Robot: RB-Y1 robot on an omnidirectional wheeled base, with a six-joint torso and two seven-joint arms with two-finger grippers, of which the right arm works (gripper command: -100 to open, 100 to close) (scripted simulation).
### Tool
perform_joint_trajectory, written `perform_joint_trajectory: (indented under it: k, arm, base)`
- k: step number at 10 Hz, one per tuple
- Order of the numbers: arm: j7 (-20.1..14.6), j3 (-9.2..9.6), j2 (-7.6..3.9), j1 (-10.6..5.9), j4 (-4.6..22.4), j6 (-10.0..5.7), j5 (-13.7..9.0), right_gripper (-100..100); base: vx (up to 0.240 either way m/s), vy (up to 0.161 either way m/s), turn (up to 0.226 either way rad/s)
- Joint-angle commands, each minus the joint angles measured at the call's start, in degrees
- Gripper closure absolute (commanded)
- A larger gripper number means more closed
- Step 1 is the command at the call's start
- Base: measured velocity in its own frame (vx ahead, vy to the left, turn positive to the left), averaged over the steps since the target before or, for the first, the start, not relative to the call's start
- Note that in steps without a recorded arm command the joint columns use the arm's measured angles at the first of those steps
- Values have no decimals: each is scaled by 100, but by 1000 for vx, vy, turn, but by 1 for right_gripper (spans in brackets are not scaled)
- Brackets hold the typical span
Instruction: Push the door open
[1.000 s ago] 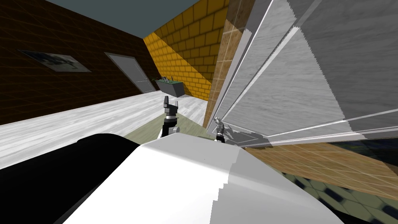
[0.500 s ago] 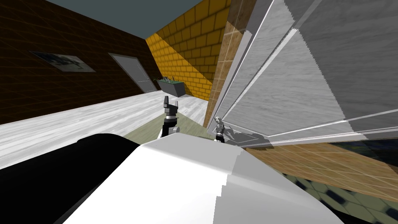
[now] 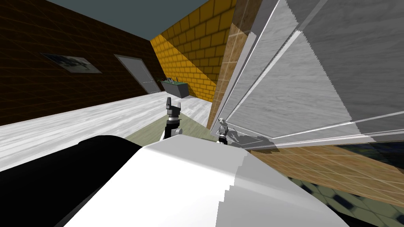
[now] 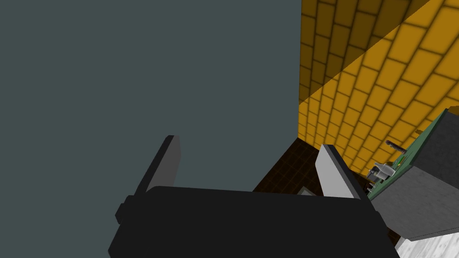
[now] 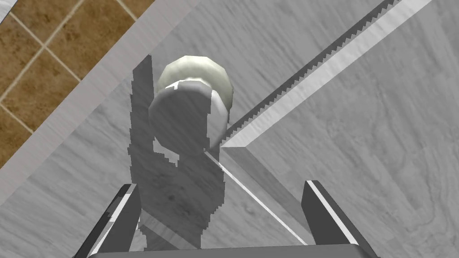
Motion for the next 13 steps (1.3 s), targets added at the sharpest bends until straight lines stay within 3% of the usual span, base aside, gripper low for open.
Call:
perform_joint_trajectory:
  k: [1, 13]
  arm:
    - [-220, 35, 1, -2, -1, -30, -66, -100]
    - [-1990, 451, 55, -4, -32, -321, -845, -100]
  base:
    - [-32, -3, 15]
    - [-30, 2, 30]
